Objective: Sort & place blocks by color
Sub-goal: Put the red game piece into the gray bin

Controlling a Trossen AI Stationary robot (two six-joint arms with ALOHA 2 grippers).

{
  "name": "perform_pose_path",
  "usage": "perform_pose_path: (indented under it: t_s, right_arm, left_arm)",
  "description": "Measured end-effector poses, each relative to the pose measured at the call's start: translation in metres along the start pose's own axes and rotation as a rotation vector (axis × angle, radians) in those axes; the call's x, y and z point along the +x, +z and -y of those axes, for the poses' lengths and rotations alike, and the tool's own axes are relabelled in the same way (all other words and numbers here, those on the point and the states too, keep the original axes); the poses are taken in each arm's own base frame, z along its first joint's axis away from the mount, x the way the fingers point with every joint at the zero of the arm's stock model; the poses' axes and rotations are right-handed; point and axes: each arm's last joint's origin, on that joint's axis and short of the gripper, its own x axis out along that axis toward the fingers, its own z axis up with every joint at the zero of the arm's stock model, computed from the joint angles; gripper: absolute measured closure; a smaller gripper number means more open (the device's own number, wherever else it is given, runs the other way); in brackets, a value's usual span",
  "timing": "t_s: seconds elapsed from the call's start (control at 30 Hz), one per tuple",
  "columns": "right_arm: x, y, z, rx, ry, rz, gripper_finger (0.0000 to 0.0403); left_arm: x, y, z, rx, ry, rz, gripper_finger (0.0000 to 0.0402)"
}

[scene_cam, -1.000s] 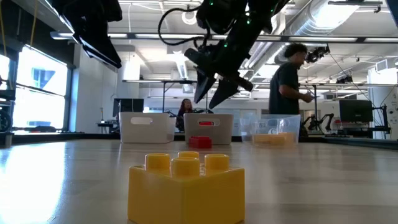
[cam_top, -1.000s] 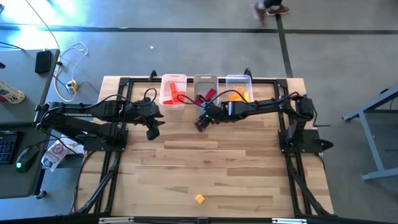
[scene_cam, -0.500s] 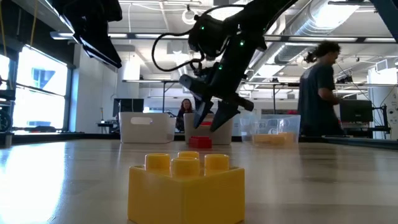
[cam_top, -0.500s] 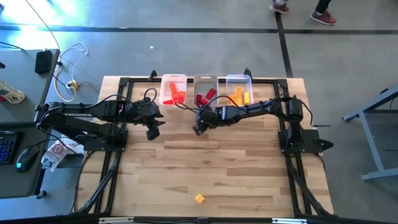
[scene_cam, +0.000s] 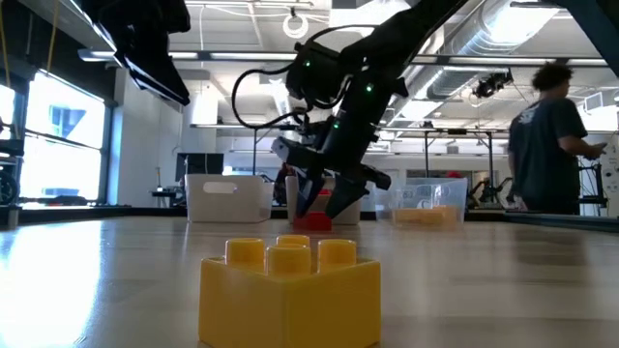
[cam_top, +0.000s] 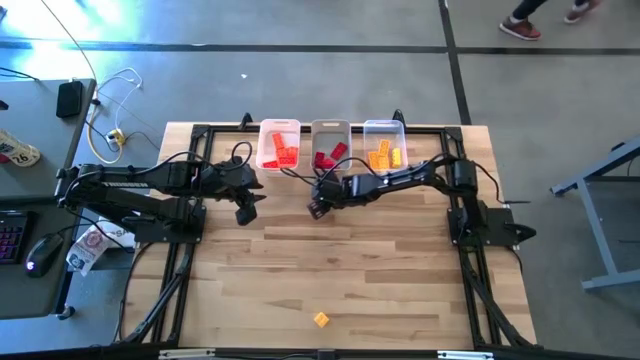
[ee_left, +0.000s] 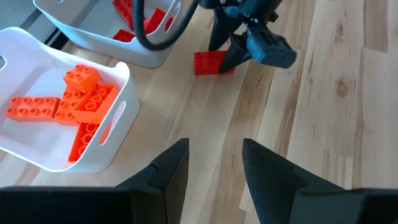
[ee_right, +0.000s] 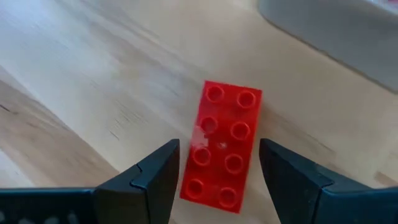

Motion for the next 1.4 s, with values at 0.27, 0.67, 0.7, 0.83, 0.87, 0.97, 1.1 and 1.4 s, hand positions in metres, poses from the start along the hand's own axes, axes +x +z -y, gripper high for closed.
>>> perform_pose_path:
  t_s: [0.27,0.67,0.7,0.83,0.87,0.97,1.1,1.4]
  right_arm:
    - [0.012,-0.006,0.001,-0.012,-0.030,-0.012,0.0195]
    - [0.011,-0.006,0.001,-0.119,-0.016,-0.037,0.0290]
    - [0.009,-0.007,0.000,-0.130,-0.011,-0.038,0.0290]
    - [0.002,-0.006,-0.003,-0.173,0.006,-0.035,0.0290]
    - [-0.001,-0.006,-0.005,-0.178,0.018,-0.032,0.0290]
    - [-0.015,0.001,-0.012,-0.200,0.063,0.000,0.0290]
    - [-0.024,0.006,-0.018,-0.244,0.077,0.028,0.0290]
    - [-0.048,0.029,-0.025,-0.343,0.027,0.161,0.0290]
  left_arm:
    - [0.000,0.000,0.000,-0.001,0.000,0.004,0.0266]
    - [0.000,0.000,0.000,-0.001,0.000,0.003,0.0266]
    - [0.000,0.000,0.000,-0.001,0.000,0.002,0.0266]
    - [0.000,0.000,0.000,-0.001,0.000,0.001,0.0266]
    - [0.000,0.000,0.000,-0.001,0.000,0.001,0.0266]
    - [0.000,0.000,0.000,-0.001,0.000,0.001,0.0266]
    - [0.000,0.000,0.000,-0.001,0.000,0.001,0.0266]
    - [0.000,0.000,0.000,-0.016,0.001,-0.003,0.0266]
